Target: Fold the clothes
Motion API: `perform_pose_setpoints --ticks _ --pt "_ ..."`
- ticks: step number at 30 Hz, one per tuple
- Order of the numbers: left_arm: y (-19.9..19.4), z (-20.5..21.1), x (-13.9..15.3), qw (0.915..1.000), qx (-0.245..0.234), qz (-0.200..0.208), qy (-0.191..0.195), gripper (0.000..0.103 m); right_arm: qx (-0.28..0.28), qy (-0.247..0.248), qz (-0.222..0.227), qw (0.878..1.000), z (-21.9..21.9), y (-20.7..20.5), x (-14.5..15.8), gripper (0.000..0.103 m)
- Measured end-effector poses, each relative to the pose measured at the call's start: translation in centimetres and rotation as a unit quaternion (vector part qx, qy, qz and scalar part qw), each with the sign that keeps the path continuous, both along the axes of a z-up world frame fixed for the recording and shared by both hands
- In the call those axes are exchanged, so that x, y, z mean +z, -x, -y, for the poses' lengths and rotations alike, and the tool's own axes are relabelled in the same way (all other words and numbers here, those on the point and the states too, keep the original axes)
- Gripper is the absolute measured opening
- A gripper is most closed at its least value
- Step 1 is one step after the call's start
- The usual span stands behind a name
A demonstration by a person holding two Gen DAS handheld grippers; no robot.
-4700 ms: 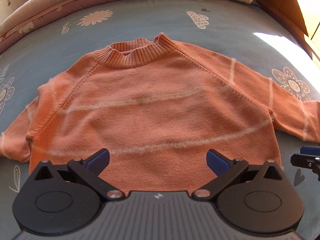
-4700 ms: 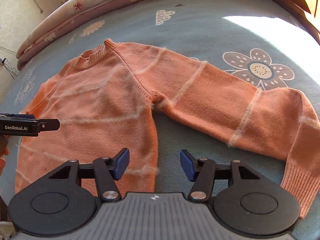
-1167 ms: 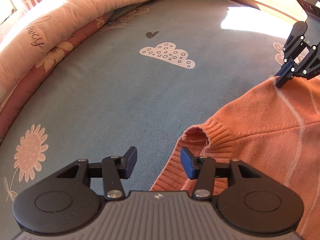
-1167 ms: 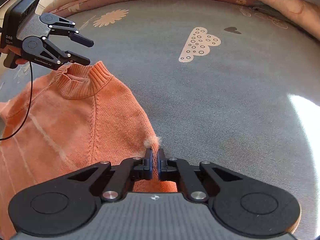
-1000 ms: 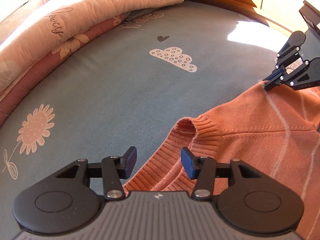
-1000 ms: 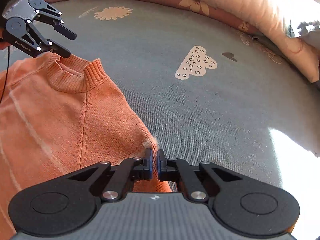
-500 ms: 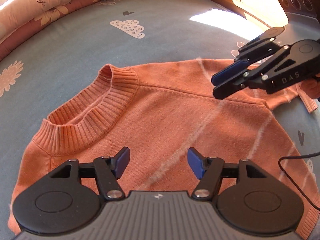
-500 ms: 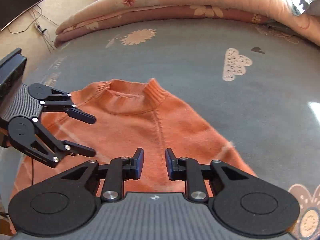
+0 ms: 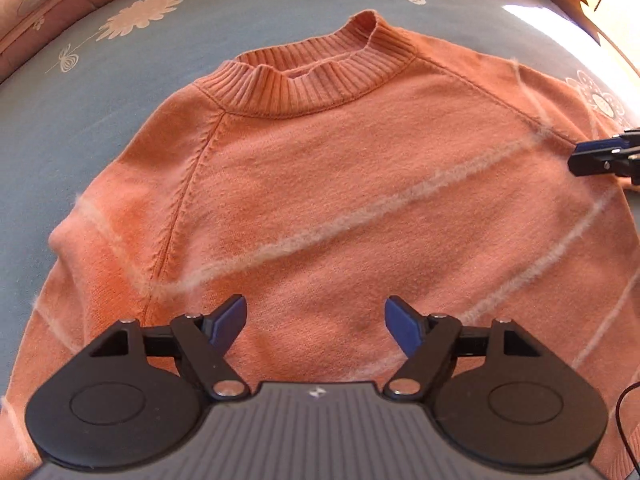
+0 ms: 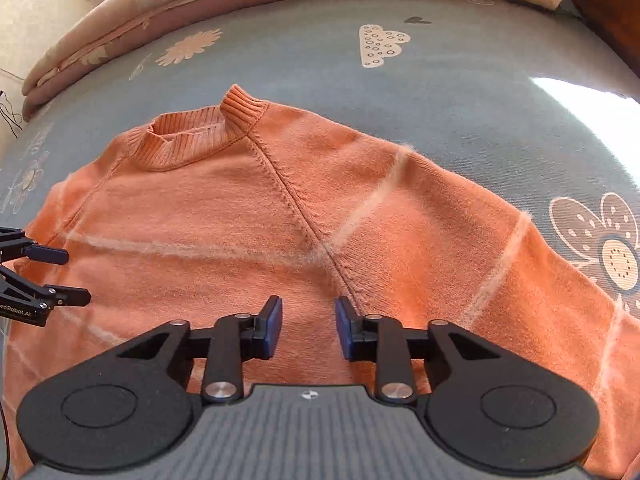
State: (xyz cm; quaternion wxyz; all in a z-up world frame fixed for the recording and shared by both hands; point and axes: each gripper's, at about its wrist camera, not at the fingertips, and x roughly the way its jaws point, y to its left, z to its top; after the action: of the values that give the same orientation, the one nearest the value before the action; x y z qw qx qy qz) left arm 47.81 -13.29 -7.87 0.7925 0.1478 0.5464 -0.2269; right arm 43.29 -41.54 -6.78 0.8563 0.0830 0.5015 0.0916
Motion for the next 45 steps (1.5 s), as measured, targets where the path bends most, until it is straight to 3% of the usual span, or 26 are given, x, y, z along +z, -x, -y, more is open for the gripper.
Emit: perform_pose_setpoints --ticks 2,5,9,14,16,22,25,27,31,35,38,40,45 --pt "0.7 1.1 0.7 0.9994 -0.012 0.004 0.032 0.078 0.013 0.011 0.009 1.0 -1.9 0.5 -0.9 0.051" --pt "1.4 0.0 0.3 0.9997 -0.001 0.007 0.023 0.079 0.032 0.026 0.023 0.999 -4.7 1.4 -2.2 0.051" --pt "2.4 -1.4 -0.1 0.9998 0.012 0.011 0.011 0.081 0.001 0.053 0.036 0.998 -2.4 4.2 -2.1 0.051" --pt "3.6 -3.1 -0.6 0.9994 0.03 0.016 -0.004 0.081 -0.04 0.034 0.009 0.999 0.7 7.1 -1.1 0.052" --pt "4.0 -3.8 -0.8 0.9991 0.036 0.018 -0.009 0.08 -0.049 0.028 0.006 0.998 -0.1 7.2 -0.4 0.055" --pt "5.5 -0.1 0.3 0.9977 -0.003 0.05 0.046 0.081 -0.005 0.033 0.061 0.998 -6.6 5.4 -0.6 0.06" --pt "6.3 1.3 -0.5 0.9964 -0.024 0.072 0.038 0.081 -0.013 0.05 0.057 0.997 -8.2 4.8 -2.0 0.062" --pt "6.8 0.3 -1.0 0.9972 -0.012 0.067 0.031 0.081 -0.015 0.049 0.062 0.997 -7.9 5.4 -2.1 0.067" --pt "8.1 -3.7 -1.4 0.9981 0.041 0.039 0.024 0.087 -0.017 0.051 0.047 0.997 -5.4 8.6 -2.3 0.08" --pt "9.4 -7.7 -1.8 0.9954 0.094 0.012 0.018 0.093 -0.024 0.057 0.022 0.998 -3.1 11.8 -2.4 0.084" --pt "10.3 -8.4 -1.5 0.9967 0.081 0.01 0.005 0.093 -0.02 0.06 0.005 0.998 -3.0 12.5 -2.4 0.09" --pt "9.3 -7.8 -0.8 0.9966 0.077 0.022 0.02 0.093 -0.03 0.067 -0.009 0.997 -3.6 12.1 -2.3 0.096" --pt "6.3 -6.0 0.8 0.9948 0.063 0.06 0.053 0.093 -0.059 0.059 -0.026 0.996 -4.4 11.3 -2.1 0.097"
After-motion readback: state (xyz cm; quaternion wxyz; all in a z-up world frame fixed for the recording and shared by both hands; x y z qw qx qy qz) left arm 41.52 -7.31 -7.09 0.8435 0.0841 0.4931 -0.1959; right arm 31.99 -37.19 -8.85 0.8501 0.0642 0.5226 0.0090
